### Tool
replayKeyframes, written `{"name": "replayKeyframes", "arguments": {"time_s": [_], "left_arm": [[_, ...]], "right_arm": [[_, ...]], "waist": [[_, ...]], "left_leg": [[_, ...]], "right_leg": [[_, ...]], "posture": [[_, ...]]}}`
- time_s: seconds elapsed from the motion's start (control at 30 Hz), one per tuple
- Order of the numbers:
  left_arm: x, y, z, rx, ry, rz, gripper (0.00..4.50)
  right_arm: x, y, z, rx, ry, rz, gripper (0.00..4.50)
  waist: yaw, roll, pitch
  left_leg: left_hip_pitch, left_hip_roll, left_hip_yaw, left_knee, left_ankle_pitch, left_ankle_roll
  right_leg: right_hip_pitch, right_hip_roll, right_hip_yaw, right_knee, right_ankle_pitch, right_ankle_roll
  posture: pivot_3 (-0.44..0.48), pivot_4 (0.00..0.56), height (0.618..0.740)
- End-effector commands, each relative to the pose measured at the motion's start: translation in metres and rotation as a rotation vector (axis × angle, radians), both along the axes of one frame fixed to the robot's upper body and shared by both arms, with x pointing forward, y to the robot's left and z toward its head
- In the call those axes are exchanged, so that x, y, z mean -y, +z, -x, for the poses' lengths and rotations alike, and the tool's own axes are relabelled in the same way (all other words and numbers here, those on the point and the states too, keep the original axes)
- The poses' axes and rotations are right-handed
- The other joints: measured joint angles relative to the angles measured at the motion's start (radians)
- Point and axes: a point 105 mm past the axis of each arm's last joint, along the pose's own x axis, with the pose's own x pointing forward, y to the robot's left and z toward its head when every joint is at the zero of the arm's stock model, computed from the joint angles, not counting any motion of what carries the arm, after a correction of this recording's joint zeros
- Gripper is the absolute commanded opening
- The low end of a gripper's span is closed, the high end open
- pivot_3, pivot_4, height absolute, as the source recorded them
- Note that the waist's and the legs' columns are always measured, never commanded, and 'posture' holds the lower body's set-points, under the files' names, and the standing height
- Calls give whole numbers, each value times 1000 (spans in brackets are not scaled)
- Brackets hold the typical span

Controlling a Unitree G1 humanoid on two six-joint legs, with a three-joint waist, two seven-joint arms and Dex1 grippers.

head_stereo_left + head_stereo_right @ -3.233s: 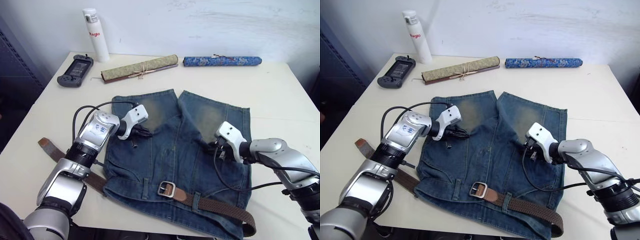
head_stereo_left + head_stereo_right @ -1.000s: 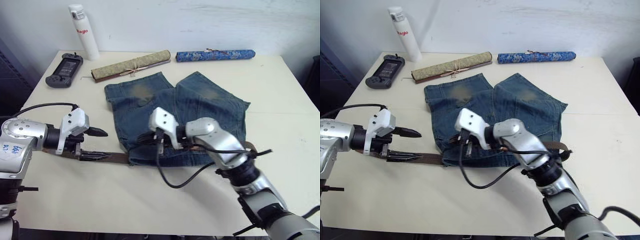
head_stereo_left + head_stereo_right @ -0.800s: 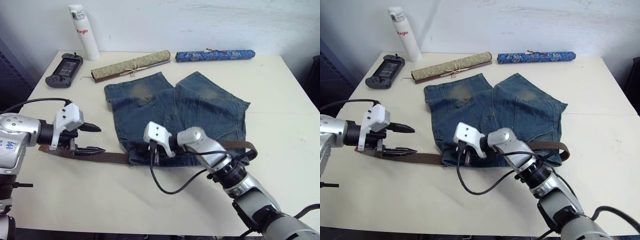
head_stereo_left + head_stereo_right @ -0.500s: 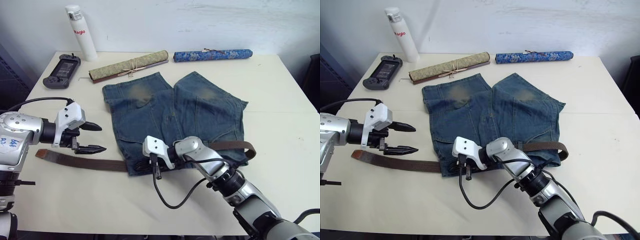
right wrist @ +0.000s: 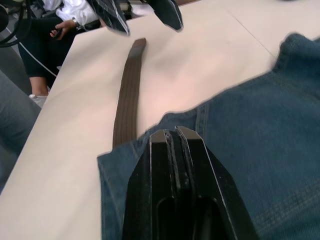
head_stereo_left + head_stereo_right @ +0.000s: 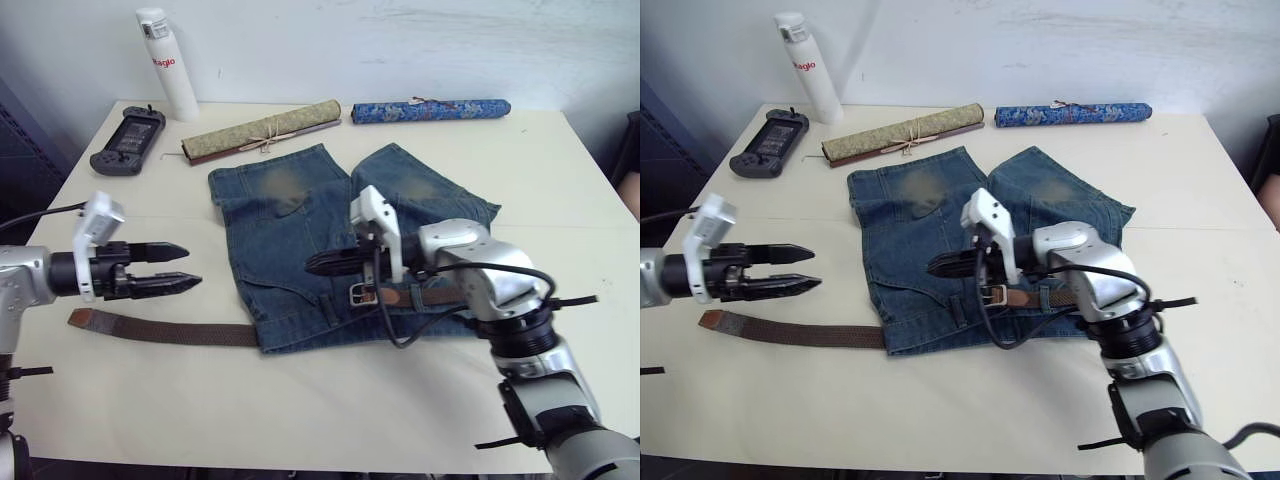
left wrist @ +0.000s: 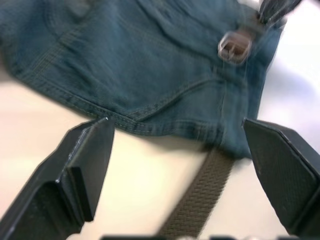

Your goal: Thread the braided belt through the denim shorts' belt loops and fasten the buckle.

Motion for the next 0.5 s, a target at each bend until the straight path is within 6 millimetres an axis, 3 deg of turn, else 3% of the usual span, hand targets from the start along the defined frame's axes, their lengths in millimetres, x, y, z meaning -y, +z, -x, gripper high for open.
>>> {"name": "replayKeyframes", "arguments": {"time_s": [0.03, 0.13, 0.2, 0.23, 0.27, 0.37, 0.43, 0.5], "left_arm": [[0, 14, 23, -25, 47, 61, 4500], [-18, 13, 59, -51, 194, 200, 4500], [-25, 19, 69, -36, 240, 287, 4500], [-33, 12, 71, -85, 301, 308, 4500], [-39, 7, 73, -127, 346, 315, 4500], [-50, 1, 103, -185, 410, 350, 4500], [-55, -1, 112, -201, 459, 343, 4500], [-66, -19, 121, -262, 591, 364, 4500]], "right_arm": [[9, 12, 12, 12, 47, 10, 16], [22, 8, 13, 64, 80, 122, 16], [22, 8, 14, 73, 99, 141, 16], [21, 9, 14, 78, 114, 141, 651], [20, 10, 14, 81, 124, 139, 976], [18, 16, 15, 84, 172, 129, 2408], [17, 18, 13, 93, 186, 128, 3334], [13, 21, 10, 111, 197, 118, 4280]], "waist": [[-7, 0, 0], [-20, 1, 1], [-21, 1, 1], [-21, -1, 1], [-21, -2, 1], [-26, -1, 1], [-22, -2, 1], [-16, -1, 2]], "left_leg": [[0, 0, 0, 0, 0, 0], [1, 0, 1, -3, 0, 0], [2, 0, 1, -5, 0, -1], [2, 0, 1, -5, 1, -1], [2, 1, 0, -5, 2, -2], [6, 1, 1, -9, 3, -4], [7, 1, 1, -9, 2, -4], [7, 1, 1, -9, 1, -5]], "right_leg": [[0, 0, 0, 0, 0, 0], [0, 0, 2, -2, 0, 0], [0, 0, 2, -3, 0, 0], [0, 0, 1, -3, 0, 0], [0, 0, 1, -2, 0, 0], [1, 0, 2, -2, 0, -1], [2, 0, 2, -3, -1, -1], [2, 0, 3, -3, -1, -1]], "posture": [[0, 150, 686], [0, 150, 686], [0, 150, 686], [0, 150, 686], [0, 150, 686], [0, 150, 686], [0, 150, 686], [0, 150, 686]]}}
